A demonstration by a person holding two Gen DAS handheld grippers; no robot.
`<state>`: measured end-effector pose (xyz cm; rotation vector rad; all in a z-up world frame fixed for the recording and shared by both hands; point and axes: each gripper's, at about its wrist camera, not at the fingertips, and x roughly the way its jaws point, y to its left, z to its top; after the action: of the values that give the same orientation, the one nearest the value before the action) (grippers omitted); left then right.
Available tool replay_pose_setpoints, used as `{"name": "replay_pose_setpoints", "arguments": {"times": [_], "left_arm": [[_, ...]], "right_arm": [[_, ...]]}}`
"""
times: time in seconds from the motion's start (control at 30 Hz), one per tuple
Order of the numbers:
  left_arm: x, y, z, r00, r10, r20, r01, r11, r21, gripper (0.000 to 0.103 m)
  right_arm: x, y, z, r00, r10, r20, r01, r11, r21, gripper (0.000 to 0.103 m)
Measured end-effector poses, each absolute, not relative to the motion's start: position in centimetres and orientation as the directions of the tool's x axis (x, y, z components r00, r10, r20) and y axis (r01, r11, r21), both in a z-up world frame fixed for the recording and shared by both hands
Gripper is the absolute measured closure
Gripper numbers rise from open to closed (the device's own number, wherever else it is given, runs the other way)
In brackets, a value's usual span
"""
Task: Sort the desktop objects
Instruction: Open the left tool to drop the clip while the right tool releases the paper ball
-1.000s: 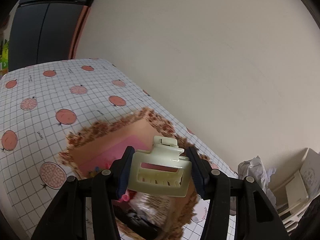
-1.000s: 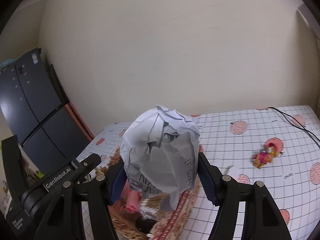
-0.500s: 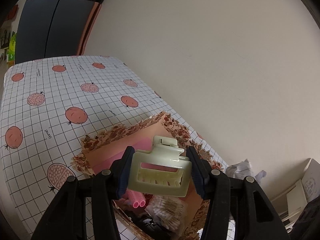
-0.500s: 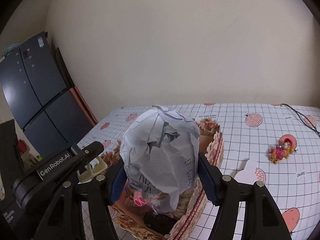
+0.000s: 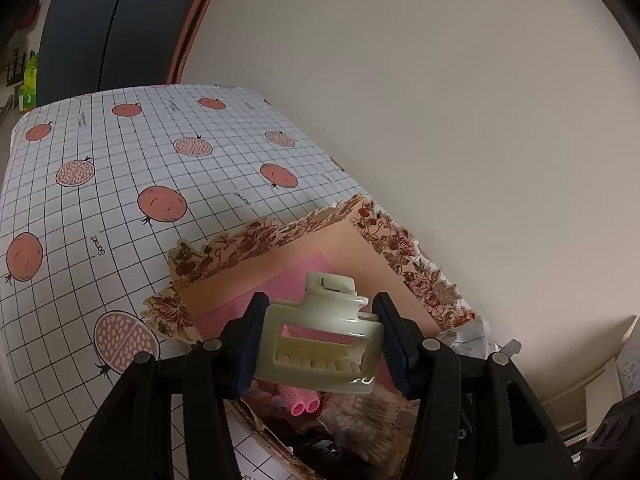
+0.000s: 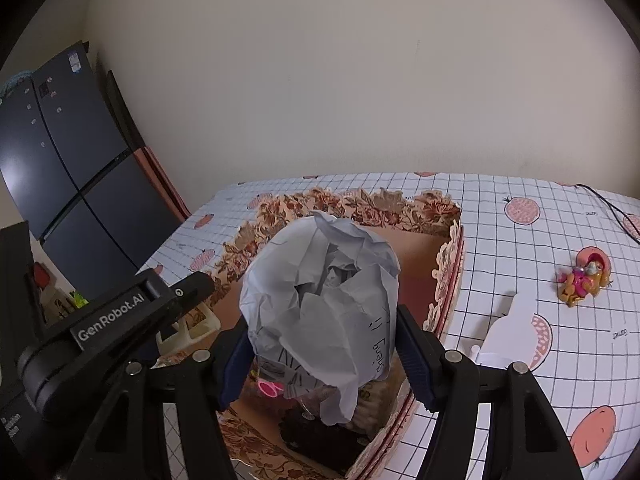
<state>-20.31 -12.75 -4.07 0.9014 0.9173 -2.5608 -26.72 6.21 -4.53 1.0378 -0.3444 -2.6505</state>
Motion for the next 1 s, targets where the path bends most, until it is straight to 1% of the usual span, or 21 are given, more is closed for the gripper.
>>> {"name": "replay_pose_setpoints", "arguments": {"times": [0.43, 0.53, 0.63, 0.67, 1.0], "left_arm": [[-20.44, -12.91, -4.4, -0.745, -0.057, -0.665, 0.467, -0.757, -0.457, 0.048], [-20.47, -12.93, -4.49, -0.741, -0.058, -0.669, 0.47, -0.756, -0.456, 0.046], [-20.51, -12.9, -4.52, -0.736, -0.061, -0.674, 0.473, -0.759, -0.448, 0.041], [-20.51, -12.9, -4.52, -0.736, -0.063, -0.675, 0.474, -0.759, -0.447, 0.041], [-20.31, -13.19, -4.43, -0.727, -0.081, -0.681, 0.492, -0.754, -0.435, 0.039]], "right_arm": [[-26.83, 6.73, -4.75, -0.696, -0.324, -0.641, 0.161, -0.94, 0.301, 0.032], [-26.86, 6.58, -4.8, -0.695, -0.324, -0.642, 0.161, -0.94, 0.301, 0.03], [-26.92, 6.54, -4.78, -0.694, -0.329, -0.641, 0.164, -0.938, 0.304, 0.028], [-26.94, 6.5, -4.81, -0.694, -0.33, -0.64, 0.165, -0.938, 0.305, 0.026], [-26.87, 6.67, -4.5, -0.703, -0.333, -0.629, 0.17, -0.937, 0.306, 0.024]]}}
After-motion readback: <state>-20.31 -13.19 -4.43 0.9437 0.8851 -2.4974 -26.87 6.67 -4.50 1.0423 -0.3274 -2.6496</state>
